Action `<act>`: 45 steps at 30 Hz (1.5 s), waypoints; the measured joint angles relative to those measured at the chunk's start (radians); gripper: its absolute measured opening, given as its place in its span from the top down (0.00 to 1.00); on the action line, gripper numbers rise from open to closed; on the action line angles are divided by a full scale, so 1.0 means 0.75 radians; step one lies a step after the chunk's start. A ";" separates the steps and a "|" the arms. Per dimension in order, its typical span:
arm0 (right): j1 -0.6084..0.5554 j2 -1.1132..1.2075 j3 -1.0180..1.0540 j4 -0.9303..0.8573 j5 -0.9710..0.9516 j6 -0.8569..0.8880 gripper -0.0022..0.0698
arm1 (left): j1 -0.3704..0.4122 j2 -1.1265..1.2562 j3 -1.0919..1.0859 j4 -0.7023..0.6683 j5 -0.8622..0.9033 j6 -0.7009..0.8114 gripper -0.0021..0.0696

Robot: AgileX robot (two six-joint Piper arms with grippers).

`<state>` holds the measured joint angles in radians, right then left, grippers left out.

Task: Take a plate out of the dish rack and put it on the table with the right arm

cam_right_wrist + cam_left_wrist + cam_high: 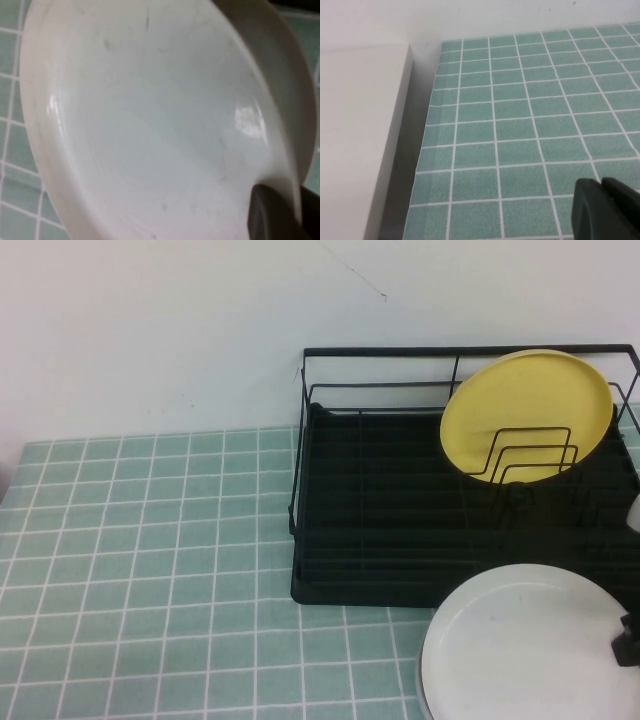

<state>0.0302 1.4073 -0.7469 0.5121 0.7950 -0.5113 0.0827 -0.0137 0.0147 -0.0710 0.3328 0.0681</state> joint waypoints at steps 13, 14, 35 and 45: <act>0.000 0.143 0.000 0.023 -0.092 -0.051 0.90 | 0.000 0.000 0.000 0.000 0.000 0.003 0.98; 0.000 0.143 0.000 0.023 -0.092 -0.054 0.89 | 0.000 0.000 0.000 0.000 0.000 0.003 0.98; 0.000 0.093 -0.175 -0.325 0.212 0.217 0.64 | 0.000 0.000 0.000 0.000 0.000 0.003 0.98; 0.000 -0.314 -0.021 -0.333 0.247 0.225 0.96 | 0.000 0.000 0.000 0.000 0.000 0.000 0.98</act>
<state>0.0302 1.1714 -0.7629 0.2621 0.9804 -0.3425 0.0827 -0.0137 0.0147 -0.0710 0.3328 0.0684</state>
